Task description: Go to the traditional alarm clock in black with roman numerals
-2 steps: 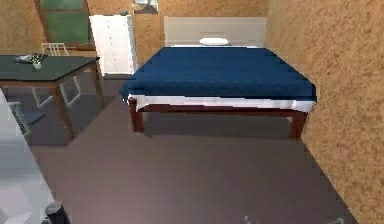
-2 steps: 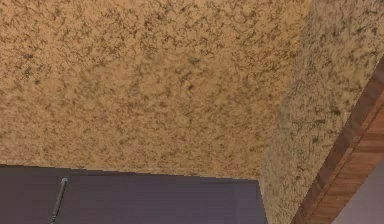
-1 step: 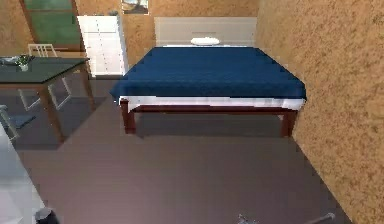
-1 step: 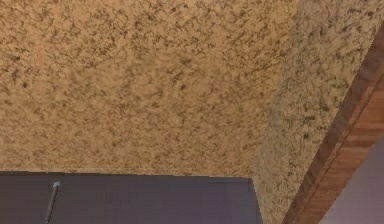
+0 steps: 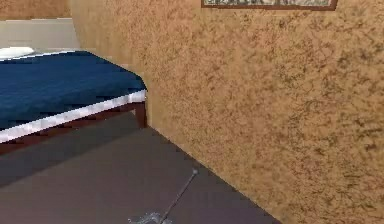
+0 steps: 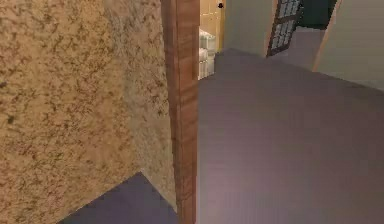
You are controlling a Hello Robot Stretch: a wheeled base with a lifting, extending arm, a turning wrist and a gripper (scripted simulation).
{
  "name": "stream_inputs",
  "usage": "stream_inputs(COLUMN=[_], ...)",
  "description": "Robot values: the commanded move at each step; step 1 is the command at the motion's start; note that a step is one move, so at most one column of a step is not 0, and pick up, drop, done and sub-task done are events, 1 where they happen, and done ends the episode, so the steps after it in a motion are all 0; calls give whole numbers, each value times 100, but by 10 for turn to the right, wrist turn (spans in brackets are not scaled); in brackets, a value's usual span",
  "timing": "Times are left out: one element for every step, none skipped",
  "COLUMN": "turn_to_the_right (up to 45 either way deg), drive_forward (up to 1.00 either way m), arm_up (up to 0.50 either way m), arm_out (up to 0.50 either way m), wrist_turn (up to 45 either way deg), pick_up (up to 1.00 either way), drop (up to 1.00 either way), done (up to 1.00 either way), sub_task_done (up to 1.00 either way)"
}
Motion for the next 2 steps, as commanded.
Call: stream_inputs(turn_to_the_right=[450, 180], drive_forward=[0, 0], arm_up=[0, 0], arm_out=[0, 0], wrist_turn=[0, 0], pick_up=[0, 0], drop=[0, 0], done=[0, 0], sub_task_done=[0, 0])
